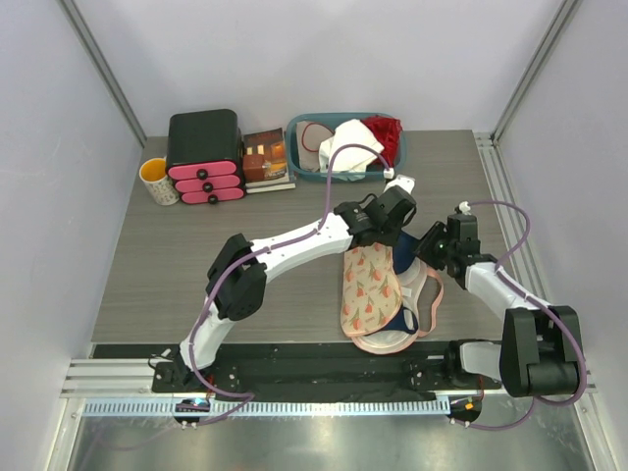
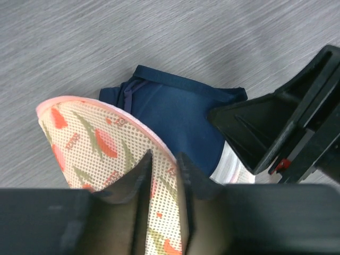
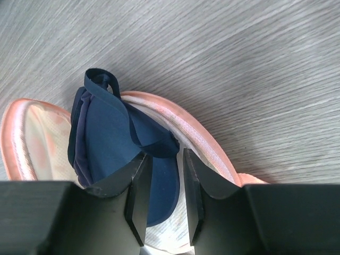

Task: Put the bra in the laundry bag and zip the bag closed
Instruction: Adjust the bra in the laundry bag.

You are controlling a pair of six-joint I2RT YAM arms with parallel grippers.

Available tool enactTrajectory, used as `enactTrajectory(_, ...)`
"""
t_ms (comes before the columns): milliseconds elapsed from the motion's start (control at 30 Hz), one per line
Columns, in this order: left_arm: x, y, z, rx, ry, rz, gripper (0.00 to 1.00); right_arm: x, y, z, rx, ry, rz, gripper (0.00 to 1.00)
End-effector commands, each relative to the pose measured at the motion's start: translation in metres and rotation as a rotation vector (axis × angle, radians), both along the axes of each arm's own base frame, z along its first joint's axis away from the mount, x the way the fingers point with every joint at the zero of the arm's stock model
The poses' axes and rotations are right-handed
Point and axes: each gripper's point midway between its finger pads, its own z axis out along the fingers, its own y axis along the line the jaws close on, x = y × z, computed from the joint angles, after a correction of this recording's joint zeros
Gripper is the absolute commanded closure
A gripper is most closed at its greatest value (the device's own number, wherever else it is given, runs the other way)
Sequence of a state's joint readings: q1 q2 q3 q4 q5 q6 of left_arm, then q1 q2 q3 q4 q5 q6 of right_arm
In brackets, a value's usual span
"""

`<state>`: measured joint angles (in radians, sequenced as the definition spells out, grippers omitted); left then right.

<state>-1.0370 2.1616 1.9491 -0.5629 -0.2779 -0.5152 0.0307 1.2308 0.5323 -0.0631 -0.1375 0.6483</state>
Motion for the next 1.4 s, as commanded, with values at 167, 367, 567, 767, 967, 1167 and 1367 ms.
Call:
enactTrajectory(167, 0.003, -0.004, 0.016, -0.021, -0.007, -0.022, 1.0, 0.01, 0.009, 0.002, 0.025, -0.067, 0.061, 0.73)
enactTrajectory(367, 0.0, 0.001, 0.019, -0.026, -0.011, -0.022, 1.0, 0.004, 0.02, 0.002, 0.084, -0.067, 0.092, 0.86)
enactTrajectory(567, -0.017, -0.009, 0.034, -0.104, 0.029, -0.092, 1.0, -0.018, 0.044, 0.001, 0.189, -0.042, 0.162, 0.93)
enactTrajectory(767, -0.034, -0.025, 0.041, -0.167, 0.069, -0.161, 1.0, -0.036, 0.045, -0.013, 0.156, 0.023, 0.164, 0.96)
enactTrajectory(967, -0.043, -0.036, 0.028, -0.203, 0.133, -0.183, 1.0, -0.04, 0.04, -0.031, 0.107, 0.092, 0.163, 0.94)
enactTrajectory(1167, -0.043, -0.019, 0.038, -0.192, 0.111, -0.139, 0.97, -0.038, 0.037, -0.016, 0.059, 0.081, 0.178, 0.61)
enactTrajectory(1367, -0.037, 0.02, 0.04, -0.08, 0.05, -0.035, 0.39, -0.049, 0.023, 0.003, -0.009, 0.108, 0.119, 0.29)
